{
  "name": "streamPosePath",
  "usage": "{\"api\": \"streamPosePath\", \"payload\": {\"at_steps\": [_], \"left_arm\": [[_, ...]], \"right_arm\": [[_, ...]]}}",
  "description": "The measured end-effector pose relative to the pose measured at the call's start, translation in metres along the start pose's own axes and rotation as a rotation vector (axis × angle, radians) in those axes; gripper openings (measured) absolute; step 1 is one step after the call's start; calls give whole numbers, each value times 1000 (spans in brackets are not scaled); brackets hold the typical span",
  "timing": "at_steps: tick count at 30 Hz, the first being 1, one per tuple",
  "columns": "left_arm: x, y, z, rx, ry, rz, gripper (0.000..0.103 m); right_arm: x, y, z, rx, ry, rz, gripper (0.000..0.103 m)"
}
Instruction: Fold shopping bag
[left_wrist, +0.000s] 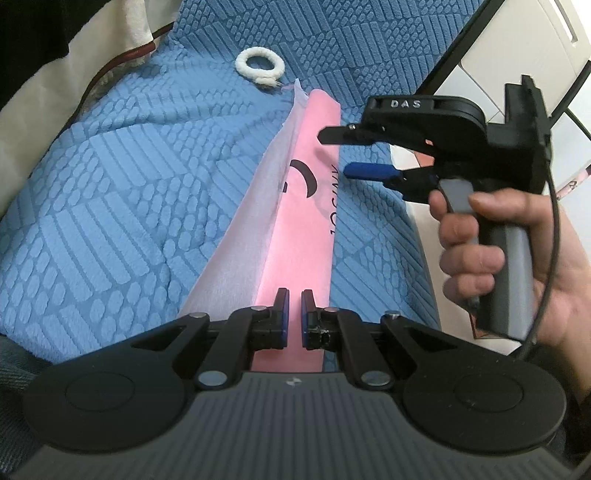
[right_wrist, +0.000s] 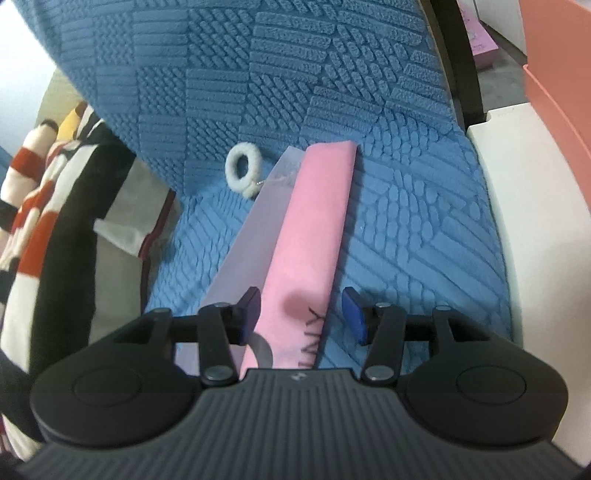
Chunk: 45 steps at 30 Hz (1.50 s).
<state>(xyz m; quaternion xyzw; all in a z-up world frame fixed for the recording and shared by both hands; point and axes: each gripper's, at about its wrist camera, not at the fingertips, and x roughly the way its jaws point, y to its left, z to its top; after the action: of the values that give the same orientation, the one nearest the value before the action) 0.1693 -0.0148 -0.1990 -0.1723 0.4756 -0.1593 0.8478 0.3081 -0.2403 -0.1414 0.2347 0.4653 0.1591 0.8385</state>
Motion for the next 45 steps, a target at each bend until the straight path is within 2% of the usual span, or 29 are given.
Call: {"api": "streamPosePath", "payload": {"at_steps": [9, 14, 18, 21, 22, 23, 25, 29, 34, 35, 40, 43, 45], "left_arm": [[2, 5, 3, -18, 11, -30, 8], [2, 4, -1, -10, 2, -38, 8], [2, 5, 0, -19, 3, -45, 8], [1, 5, -1, -21, -2, -45, 8], [1, 4, -2, -20, -4, -44, 8], [1, 4, -2, -18, -8, -42, 8], [1, 2, -3, -3, -17, -37, 8], [-2, -2, -5, 9, -38, -37, 8], [-7, -12, -7, 38, -61, -30, 8], [-7, -14, -7, 39, -62, -31, 9], [-9, -29, -11, 73, -79, -10, 37], [-11, -40, -13, 98, -90, 3, 50], [-12, -48, -14, 123, -94, 14, 51]], "right_arm": [[9, -9, 8, 66, -6, 48, 51], [7, -23, 1, 184, 46, 154, 51], [4, -23, -12, 210, 104, 216, 50], [1, -16, -22, 175, 138, 225, 43], [1, -13, -25, 155, 149, 218, 36], [0, -10, -28, 137, 160, 205, 24], [0, -2, -33, 96, 164, 183, 17], [-7, 1, -33, 60, 143, 170, 10], [-18, -5, -37, 27, 135, 146, 9], [-19, -5, -38, 24, 135, 142, 9], [-28, -7, -40, 1, 123, 121, 9], [-33, -9, -42, 3, 120, 114, 9], [-36, -10, -43, 1, 119, 110, 9]]}}
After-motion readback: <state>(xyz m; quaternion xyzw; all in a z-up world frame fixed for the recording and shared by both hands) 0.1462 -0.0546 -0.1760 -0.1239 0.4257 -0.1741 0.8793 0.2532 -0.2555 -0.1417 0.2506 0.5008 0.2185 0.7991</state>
